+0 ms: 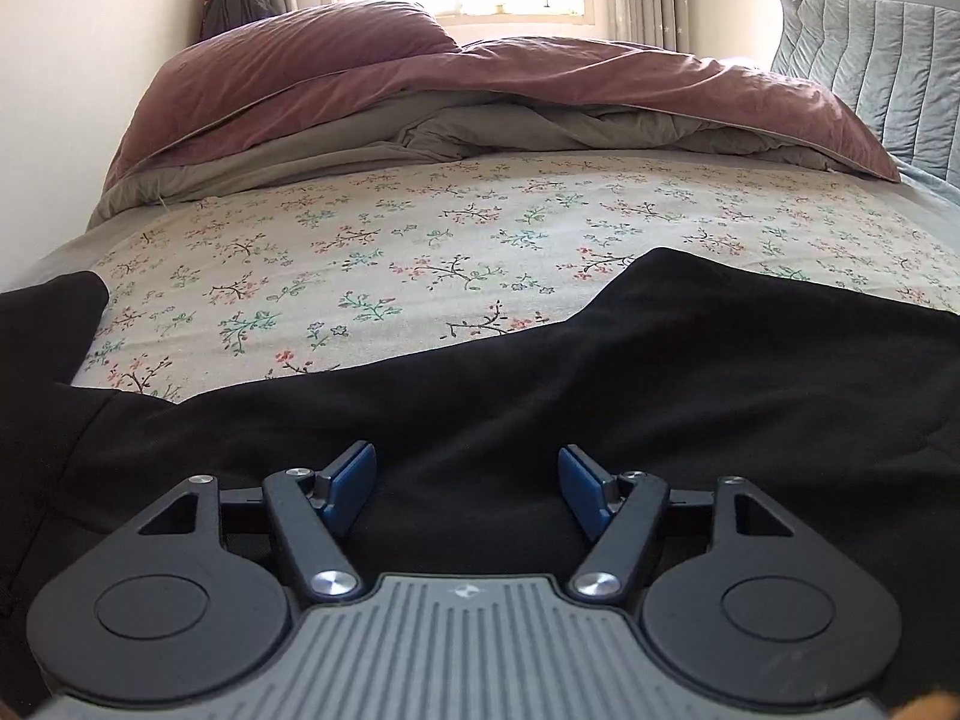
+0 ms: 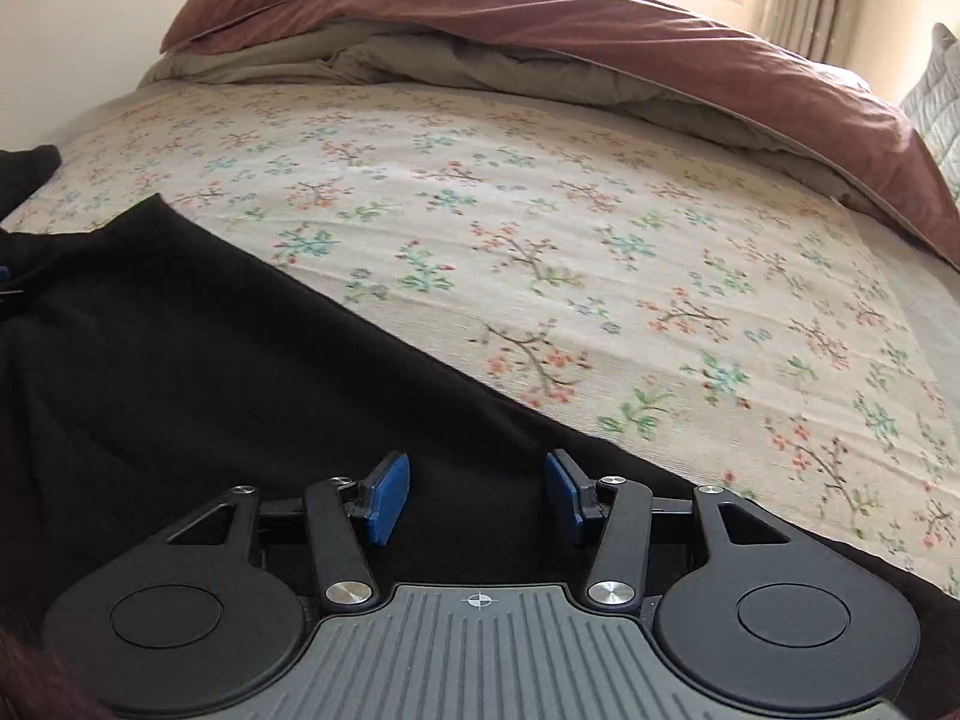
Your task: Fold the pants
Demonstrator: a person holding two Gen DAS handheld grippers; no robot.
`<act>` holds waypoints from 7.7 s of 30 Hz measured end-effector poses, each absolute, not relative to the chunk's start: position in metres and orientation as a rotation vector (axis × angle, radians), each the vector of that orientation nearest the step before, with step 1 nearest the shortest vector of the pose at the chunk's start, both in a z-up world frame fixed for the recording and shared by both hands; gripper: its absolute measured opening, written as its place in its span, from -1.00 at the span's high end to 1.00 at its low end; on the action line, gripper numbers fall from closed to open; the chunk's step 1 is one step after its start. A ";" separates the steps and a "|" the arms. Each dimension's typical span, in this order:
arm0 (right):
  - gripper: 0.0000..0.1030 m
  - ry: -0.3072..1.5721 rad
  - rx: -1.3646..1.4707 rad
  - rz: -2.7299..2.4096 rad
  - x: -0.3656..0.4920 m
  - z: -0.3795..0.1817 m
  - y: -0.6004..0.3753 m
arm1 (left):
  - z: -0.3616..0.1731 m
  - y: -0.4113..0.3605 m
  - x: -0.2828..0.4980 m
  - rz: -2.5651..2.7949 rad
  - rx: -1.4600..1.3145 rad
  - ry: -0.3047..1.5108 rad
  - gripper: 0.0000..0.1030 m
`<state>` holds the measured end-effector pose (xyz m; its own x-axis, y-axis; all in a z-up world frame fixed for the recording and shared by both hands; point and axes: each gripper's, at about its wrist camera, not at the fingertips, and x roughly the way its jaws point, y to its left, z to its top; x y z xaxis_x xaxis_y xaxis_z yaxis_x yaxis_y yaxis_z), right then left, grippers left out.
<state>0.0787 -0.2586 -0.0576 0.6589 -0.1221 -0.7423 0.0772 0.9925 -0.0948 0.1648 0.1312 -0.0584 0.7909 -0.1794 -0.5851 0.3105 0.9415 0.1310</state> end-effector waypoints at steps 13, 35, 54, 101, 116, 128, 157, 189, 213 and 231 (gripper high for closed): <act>0.00 0.862 -0.016 0.107 0.057 -0.047 -0.195 | -0.033 0.013 0.107 -0.579 0.234 0.609 -0.53; 0.01 0.931 0.152 -0.134 -0.062 -0.048 -0.375 | -0.058 -0.007 0.092 -0.526 0.334 0.736 -0.69; 0.01 0.899 0.439 -0.443 -0.131 -0.025 -0.504 | -0.036 -0.056 0.057 -0.552 0.336 0.747 -0.69; 0.81 0.977 0.440 -0.431 -0.134 -0.033 -0.490 | -0.041 -0.081 0.059 -0.586 0.307 0.792 -0.69; 0.74 0.915 0.329 -0.217 -0.073 0.006 -0.415 | -0.034 -0.069 0.062 -0.607 0.215 0.811 -0.69; 0.39 0.890 0.353 -0.148 -0.068 0.012 -0.400 | -0.035 -0.069 0.063 -0.610 0.217 0.822 -0.69; 1.00 1.032 0.048 -0.121 -0.067 -0.011 -0.336 | -0.037 -0.075 0.058 -0.633 0.271 0.814 -0.69; -0.33 1.012 0.121 -0.183 -0.072 -0.011 -0.334 | -0.037 -0.080 0.056 -0.684 0.277 0.827 -0.69; 0.86 0.985 0.200 -0.279 -0.065 -0.027 -0.347 | -0.038 -0.077 0.055 -0.755 0.174 0.870 -0.69; 0.86 0.904 0.429 0.018 -0.022 0.010 -0.304 | -0.033 -0.054 0.080 -0.741 -0.118 0.948 -0.68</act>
